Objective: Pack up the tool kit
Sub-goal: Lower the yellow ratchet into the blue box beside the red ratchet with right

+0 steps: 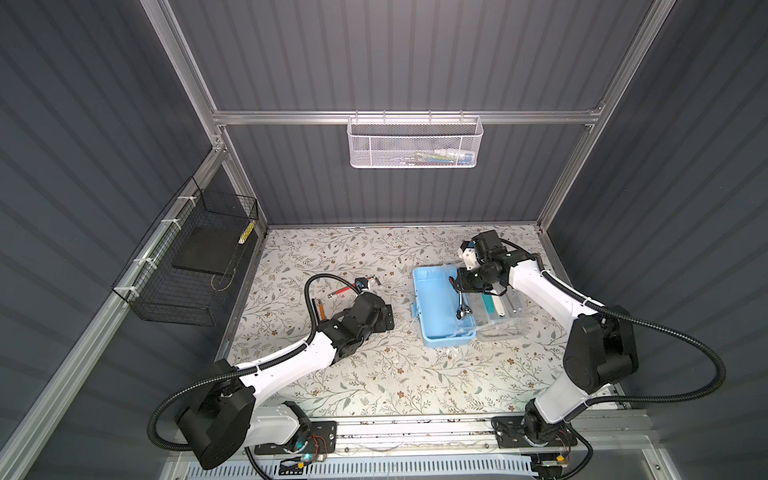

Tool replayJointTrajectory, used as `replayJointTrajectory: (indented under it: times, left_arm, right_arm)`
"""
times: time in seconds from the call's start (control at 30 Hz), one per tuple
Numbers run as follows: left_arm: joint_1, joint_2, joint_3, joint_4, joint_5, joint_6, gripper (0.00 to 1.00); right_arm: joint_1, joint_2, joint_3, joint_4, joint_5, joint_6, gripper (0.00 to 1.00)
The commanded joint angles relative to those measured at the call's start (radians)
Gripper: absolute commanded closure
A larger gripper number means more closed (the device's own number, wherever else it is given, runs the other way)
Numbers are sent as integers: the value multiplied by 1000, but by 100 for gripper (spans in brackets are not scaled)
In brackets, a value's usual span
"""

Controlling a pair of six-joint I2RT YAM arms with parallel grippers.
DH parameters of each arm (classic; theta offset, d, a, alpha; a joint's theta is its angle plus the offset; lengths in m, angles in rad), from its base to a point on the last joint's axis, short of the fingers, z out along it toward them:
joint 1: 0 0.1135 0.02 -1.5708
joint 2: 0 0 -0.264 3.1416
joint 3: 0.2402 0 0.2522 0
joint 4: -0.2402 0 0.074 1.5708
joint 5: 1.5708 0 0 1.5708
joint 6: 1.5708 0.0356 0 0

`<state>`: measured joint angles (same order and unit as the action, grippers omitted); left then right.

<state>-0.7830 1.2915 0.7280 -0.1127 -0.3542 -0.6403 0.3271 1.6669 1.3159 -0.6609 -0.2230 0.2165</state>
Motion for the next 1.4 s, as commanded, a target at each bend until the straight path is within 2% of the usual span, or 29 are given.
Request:
replayJointTrajectory:
  times: [0.0,0.1,0.17,0.23,0.3,0.5,1.07,1.37]
  left_arm:
    - [8,8,-6,-14,16,-11,7]
    - [10,10,-8,-14,18,-12,7]
    - [12,9,-9,-15,19,-12,7]
    - [13,11,-9,-16,21,-12,7]
    - [13,12,-10,-16,20,-13,7]
    - [19,9,-17,-26,13,-22,7]
    - [111,-13,-56,-159,-64,-128,6]
    - [209,17,-53,-207,-22,-144,7]
  right_arm:
    - [18,22,38,-2,20,-1,78]
    - [25,36,46,-1,33,-2,75]
    - [26,41,47,1,41,1,68]
    - [25,43,49,4,50,-2,66]
    - [26,46,51,0,55,-2,61]
    - [26,26,41,14,52,12,54]
    - [27,-91,-37,111,24,69,22]
    - [28,-88,-26,117,26,75,15]
